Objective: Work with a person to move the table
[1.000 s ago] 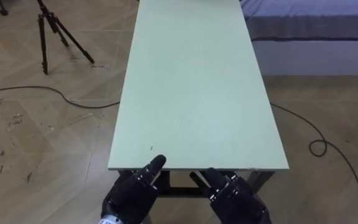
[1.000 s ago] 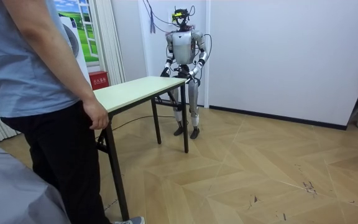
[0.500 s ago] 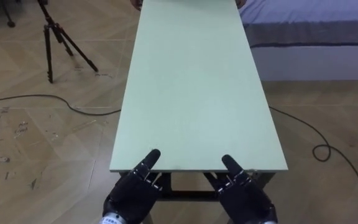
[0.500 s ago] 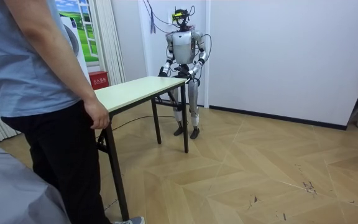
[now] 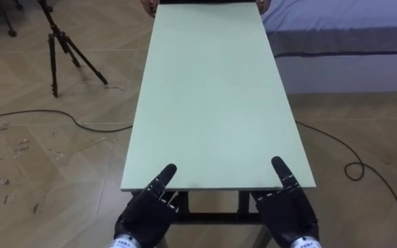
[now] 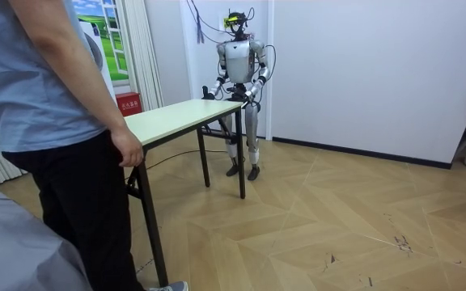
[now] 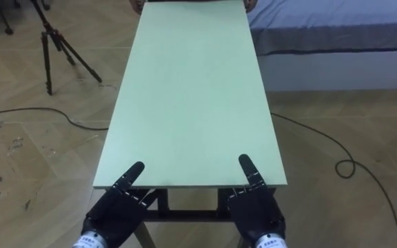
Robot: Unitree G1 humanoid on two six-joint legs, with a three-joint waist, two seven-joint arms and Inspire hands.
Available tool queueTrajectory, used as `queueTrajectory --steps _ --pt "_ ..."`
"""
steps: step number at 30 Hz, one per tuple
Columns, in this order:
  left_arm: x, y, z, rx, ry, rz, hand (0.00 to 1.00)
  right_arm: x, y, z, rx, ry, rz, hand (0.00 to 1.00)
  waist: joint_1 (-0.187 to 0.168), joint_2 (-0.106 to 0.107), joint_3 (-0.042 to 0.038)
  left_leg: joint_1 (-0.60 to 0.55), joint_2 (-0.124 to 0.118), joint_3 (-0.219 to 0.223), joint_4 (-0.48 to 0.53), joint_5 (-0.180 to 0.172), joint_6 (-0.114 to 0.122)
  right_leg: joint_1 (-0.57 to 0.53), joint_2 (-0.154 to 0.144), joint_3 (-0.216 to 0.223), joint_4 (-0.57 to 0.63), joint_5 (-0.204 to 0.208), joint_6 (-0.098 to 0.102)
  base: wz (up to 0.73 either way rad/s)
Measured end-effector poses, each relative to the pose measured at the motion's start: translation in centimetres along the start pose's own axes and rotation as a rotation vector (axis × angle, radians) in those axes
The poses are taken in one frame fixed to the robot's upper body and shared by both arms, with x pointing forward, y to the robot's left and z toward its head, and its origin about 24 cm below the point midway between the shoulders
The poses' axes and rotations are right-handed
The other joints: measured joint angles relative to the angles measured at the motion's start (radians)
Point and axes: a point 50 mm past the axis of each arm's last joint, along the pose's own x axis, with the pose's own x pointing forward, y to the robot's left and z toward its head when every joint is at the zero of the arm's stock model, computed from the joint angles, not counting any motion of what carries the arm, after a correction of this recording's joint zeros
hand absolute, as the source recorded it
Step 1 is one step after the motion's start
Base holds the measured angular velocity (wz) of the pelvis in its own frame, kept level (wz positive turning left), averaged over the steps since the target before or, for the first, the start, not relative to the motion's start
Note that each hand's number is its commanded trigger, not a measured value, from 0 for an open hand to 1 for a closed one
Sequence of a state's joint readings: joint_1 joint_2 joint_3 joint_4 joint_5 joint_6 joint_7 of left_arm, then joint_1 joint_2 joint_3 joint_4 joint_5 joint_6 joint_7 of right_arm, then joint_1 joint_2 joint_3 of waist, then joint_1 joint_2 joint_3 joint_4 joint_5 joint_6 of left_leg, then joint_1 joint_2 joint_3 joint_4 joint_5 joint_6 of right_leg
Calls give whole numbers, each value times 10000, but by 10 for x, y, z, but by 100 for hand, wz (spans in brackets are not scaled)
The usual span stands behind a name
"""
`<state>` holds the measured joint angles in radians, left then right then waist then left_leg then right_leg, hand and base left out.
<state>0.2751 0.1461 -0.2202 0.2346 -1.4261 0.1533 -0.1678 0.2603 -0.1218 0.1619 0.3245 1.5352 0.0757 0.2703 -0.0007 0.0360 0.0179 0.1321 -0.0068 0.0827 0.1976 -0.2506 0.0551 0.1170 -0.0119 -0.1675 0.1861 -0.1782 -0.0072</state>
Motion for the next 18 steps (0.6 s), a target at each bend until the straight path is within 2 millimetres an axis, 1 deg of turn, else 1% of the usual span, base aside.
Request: queueTrajectory --steps 4,6,7,8,9,10,16,18 --pt "0 0 0 3 -1 24 0 1 2 0 -2 -7 -43 0 -139 24 -14 -16 -8 -21 9 0 0 8 3 -20 -1 0 0 2" --pt "-1 1 0 22 42 110 0 1 2 0 2 9 -69 0 -204 77 -48 -2 -12 -19 4 0 0 15 25 -9 -2 0 0 0" --pt "-1 1 0 17 63 125 0 1 2 1 9 12 -72 0 -211 86 -52 3 -12 -20 4 0 1 18 24 -8 -1 0 0 0" --pt "-1 1 0 3 98 139 41 1 2 1 18 26 -94 7 -215 93 -56 7 -12 -19 6 1 1 22 23 -9 -3 0 0 0" --pt "-1 2 1 -10 104 144 100 1 2 1 3 39 -119 75 -217 93 -56 7 -8 -20 7 1 1 24 23 -9 -4 0 0 0" --pt "-1 2 1 -12 106 145 100 1 2 1 -2 42 -119 100 -220 93 -56 7 -8 -20 7 1 1 24 23 -9 -5 0 0 0" --pt "-1 2 1 -85 108 161 100 2 4 1 -28 47 -258 100 -250 89 -51 -14 -7 -38 -25 1 1 12 -14 -48 -3 0 0 0" --pt "0 0 -1 -277 107 104 100 1 0 1 -77 23 -862 100 -145 102 -29 -34 -6 -46 -92 1 1 -21 -5 -107 -2 0 0 0"
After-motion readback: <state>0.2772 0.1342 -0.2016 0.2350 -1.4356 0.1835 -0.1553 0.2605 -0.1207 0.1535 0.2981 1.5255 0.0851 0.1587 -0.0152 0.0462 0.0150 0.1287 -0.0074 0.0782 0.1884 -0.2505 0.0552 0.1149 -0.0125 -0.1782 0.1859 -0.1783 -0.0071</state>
